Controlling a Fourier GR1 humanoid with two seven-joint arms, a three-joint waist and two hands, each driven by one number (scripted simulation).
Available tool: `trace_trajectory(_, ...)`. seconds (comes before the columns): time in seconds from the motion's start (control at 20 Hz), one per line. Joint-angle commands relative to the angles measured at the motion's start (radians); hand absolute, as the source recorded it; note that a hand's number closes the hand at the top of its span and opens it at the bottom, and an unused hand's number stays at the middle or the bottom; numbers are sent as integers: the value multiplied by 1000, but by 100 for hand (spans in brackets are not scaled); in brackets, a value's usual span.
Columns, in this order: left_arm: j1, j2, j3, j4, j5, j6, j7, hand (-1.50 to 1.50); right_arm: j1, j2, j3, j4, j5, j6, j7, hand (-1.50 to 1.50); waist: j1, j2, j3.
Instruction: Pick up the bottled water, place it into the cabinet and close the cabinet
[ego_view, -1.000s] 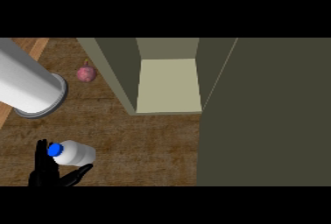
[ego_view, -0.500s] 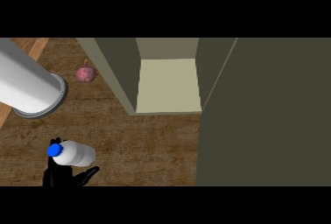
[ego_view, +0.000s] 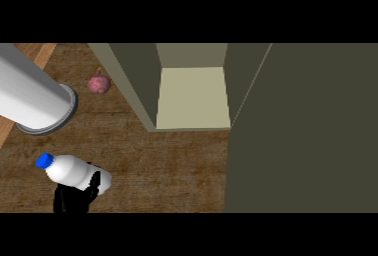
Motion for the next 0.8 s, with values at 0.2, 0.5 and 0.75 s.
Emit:
trace_trajectory(0.2, -87, 82, -44, 60, -53, -91, 21, 150, 24, 3, -10, -156, -99, -36, 59, -150, 3, 3, 0)
trace_trajectory(0.5, -145, 184, -64, 113, -109, -202, -29, 150, 75, -24, -62, -167, -169, -12, 35, -150, -4, 0, 0)
trace_trajectory(0.75, -189, 118, -131, 78, -201, -81, -62, 150, 86, 6, -26, -176, -131, 1, 18, -150, 1, -1, 1)
